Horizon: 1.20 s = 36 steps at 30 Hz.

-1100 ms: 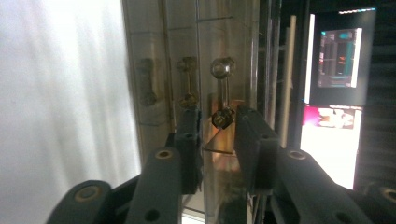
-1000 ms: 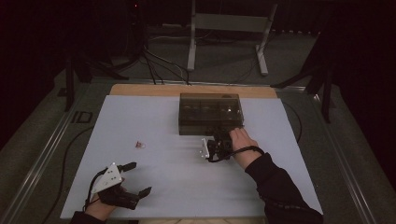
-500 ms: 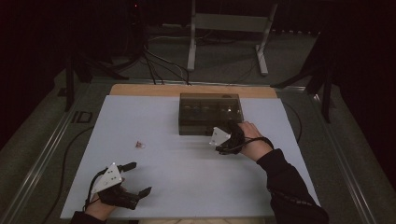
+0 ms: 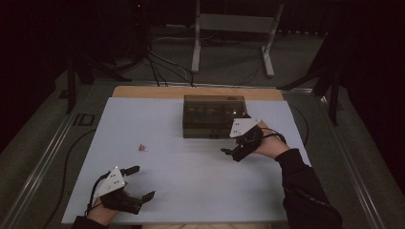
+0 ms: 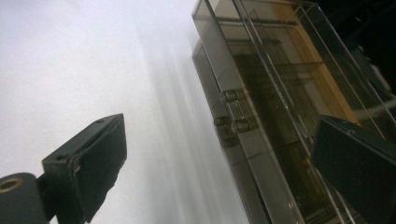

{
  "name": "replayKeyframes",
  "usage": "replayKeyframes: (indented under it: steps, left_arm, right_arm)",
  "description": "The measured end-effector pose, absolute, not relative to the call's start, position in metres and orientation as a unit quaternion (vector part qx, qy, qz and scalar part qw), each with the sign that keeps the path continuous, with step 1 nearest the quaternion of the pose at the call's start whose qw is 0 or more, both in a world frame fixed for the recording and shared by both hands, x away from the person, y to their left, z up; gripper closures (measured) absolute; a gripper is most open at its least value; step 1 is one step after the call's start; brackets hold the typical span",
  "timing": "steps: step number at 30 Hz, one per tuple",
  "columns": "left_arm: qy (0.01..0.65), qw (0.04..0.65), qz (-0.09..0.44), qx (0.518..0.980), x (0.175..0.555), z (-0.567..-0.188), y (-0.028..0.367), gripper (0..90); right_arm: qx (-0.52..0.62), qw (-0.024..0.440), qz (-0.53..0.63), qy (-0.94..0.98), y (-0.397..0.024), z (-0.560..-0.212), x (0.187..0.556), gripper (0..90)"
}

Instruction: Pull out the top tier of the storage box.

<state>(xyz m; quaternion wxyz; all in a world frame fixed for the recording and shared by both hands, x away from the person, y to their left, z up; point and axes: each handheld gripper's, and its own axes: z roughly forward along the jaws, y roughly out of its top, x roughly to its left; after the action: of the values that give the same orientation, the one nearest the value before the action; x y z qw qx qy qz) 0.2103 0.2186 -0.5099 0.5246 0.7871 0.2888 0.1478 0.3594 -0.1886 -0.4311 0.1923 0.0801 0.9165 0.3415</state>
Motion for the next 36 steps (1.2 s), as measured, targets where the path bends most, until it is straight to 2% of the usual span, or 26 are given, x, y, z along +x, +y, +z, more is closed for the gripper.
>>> replayKeyframes:
  steps: [23,27,28,29,30,31,32,33,36]
  left_arm:
    - [0.291,0.525,0.148,0.786,0.210,-0.510,0.219,0.0]
    - [0.291,0.525,0.148,0.786,0.210,-0.510,0.219,0.0]
    - [0.290,0.525,0.148,0.786,0.210,-0.510,0.219,0.0]
    - [0.290,0.526,0.148,0.786,0.210,-0.510,0.220,0.0]
    - [0.291,0.525,0.148,0.786,0.210,-0.510,0.220,0.0]
    - [0.291,0.526,0.148,0.786,0.210,-0.510,0.220,0.0]
    - [0.291,0.526,0.147,0.785,0.210,-0.510,0.220,0.0]
    - [0.291,0.526,0.147,0.785,0.210,-0.510,0.220,0.0]
    - [0.292,0.526,0.147,0.786,0.210,-0.510,0.219,0.0]
  right_arm:
    - [0.062,0.100,0.347,0.930,-0.217,-0.414,0.398,10.2]
    - [0.055,0.120,0.337,0.932,-0.218,-0.415,0.403,15.7]
    - [0.062,0.114,0.330,0.935,-0.218,-0.415,0.405,20.6]
    - [0.064,0.121,0.323,0.937,-0.219,-0.416,0.406,31.2]
    - [0.063,0.140,0.318,0.936,-0.219,-0.418,0.405,32.8]
    - [0.058,0.139,0.310,0.939,-0.218,-0.420,0.406,33.4]
    - [0.050,0.137,0.306,0.941,-0.218,-0.421,0.407,40.5]
    - [0.043,0.139,0.306,0.941,-0.218,-0.423,0.407,43.4]
    - [0.035,0.147,0.305,0.940,-0.216,-0.425,0.411,48.4]
